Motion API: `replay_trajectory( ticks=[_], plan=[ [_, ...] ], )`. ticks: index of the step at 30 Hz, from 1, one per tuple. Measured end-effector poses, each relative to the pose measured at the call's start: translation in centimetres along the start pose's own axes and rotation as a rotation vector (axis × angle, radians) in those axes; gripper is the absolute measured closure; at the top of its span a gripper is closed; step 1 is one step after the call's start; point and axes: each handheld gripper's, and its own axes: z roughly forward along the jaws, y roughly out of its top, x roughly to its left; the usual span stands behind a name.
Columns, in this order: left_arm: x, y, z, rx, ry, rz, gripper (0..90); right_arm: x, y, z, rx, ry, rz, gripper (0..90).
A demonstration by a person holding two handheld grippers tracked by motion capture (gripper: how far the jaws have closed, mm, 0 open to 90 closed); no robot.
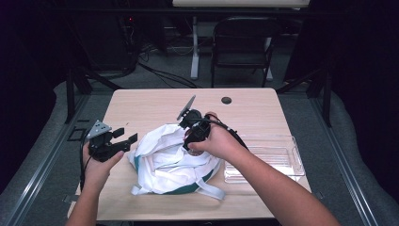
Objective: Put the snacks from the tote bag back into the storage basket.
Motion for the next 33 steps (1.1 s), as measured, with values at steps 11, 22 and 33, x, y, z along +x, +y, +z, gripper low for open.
replay_trajectory(
  ticks=[11,22,33],
  plan=[
    [0.0,0.0,0.0,0.000,0.001,0.001,37.1,-1.2,-1.2,-1.7,-0.005,-0.016,0.022,25.2],
    [-0.1,0.0,0.0,0.004,0.002,0.003,37.1,-2.7,-2.9,-3.4,-0.007,-0.036,0.054,25.1],
    [-0.1,0.0,0.0,0.004,0.003,0.002,37.1,-3.2,-4.0,-4.6,-0.017,-0.038,0.072,25.2]
  ],
)
